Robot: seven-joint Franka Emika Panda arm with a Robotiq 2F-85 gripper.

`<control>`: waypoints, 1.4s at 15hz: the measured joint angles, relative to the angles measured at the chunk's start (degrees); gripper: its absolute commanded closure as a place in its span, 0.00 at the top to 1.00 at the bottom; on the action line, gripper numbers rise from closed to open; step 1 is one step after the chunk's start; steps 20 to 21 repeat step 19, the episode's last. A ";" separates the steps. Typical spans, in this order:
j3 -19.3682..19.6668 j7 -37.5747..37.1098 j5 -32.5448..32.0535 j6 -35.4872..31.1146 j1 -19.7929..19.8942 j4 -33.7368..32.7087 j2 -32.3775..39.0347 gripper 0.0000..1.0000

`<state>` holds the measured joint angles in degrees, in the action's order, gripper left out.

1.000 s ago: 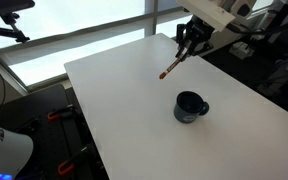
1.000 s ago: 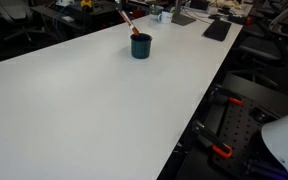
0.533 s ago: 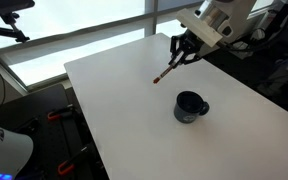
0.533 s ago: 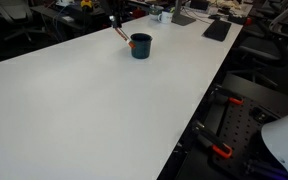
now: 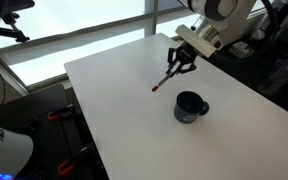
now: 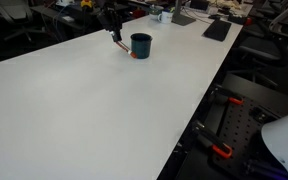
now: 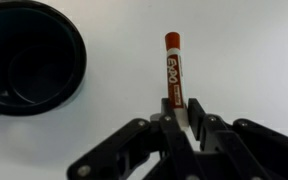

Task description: Remove the marker from the cup and put it on the table

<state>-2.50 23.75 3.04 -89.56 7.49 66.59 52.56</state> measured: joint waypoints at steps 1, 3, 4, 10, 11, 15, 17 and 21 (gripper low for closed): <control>0.00 0.00 -0.55 0.67 -0.12 -1.25 1.25 0.05; 0.00 0.00 -1.38 1.89 -0.33 -3.74 3.71 0.05; 0.00 0.00 -1.87 2.49 -0.47 -4.95 4.85 0.05; 0.00 0.00 -3.31 5.74 -1.34 -11.56 10.09 0.05; 0.00 0.00 -3.49 6.33 -1.46 -12.54 10.77 0.46; 0.00 0.00 -4.17 7.95 -1.72 -14.80 12.49 0.42; 0.00 0.00 -4.17 7.94 -1.65 -14.80 12.55 0.47; 0.00 0.00 -4.17 7.94 -1.63 -14.80 12.55 0.47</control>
